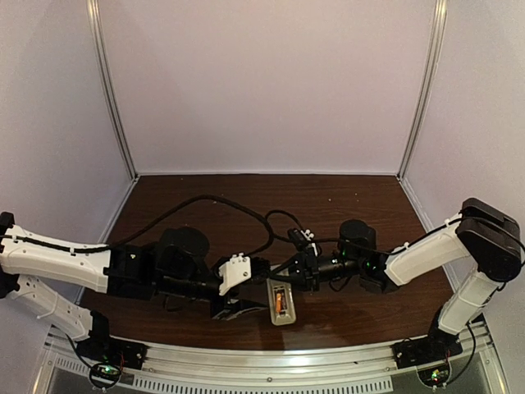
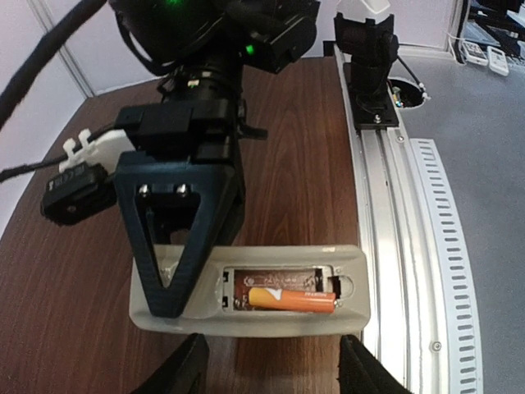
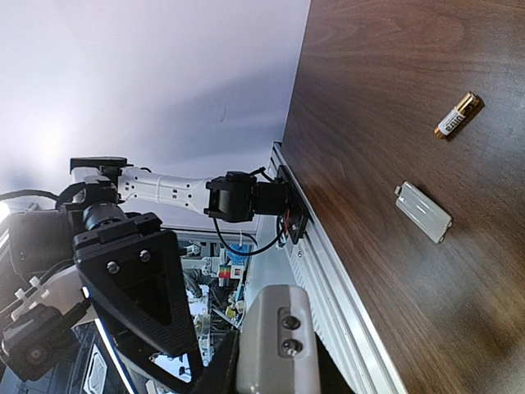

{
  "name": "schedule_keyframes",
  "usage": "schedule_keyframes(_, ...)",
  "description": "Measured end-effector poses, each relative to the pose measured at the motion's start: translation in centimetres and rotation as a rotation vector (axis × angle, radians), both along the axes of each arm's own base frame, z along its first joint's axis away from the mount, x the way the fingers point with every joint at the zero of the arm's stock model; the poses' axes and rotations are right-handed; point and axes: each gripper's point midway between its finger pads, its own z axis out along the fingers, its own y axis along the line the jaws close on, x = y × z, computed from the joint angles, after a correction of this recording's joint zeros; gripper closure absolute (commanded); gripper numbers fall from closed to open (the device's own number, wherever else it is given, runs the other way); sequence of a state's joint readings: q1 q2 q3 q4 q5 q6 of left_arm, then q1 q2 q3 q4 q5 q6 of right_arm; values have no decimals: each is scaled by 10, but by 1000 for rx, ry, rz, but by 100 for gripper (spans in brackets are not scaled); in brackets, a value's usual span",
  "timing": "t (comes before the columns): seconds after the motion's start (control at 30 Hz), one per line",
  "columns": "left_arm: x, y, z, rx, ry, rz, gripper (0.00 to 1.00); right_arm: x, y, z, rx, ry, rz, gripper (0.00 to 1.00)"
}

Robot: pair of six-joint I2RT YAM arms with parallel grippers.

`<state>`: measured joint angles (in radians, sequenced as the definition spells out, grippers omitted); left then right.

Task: Load the batteries into the remote control
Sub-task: Load the battery into the battery compartment.

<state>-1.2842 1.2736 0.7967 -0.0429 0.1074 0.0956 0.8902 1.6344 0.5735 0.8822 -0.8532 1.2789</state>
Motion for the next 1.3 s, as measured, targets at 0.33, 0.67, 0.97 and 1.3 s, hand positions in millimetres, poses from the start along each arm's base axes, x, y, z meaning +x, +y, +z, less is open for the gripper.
schedule_keyframes(0.33,-16,2,-17,25,-1,-19,50,-1,2,0,-23,-21,37,100)
schedule_keyframes(0.67,-27,-19,-41,146,-99,-154,54,-13,4,-12,-77,-16,93,100)
schedule_keyframes(0.97,-29,-29,-31,140,-142,-212,48,-23,7,-21,-100,-13,127,100)
schedule_keyframes(1.3,-35,-29,-56,239,-132,-281,53,-27,8,-26,-114,-1,143,100)
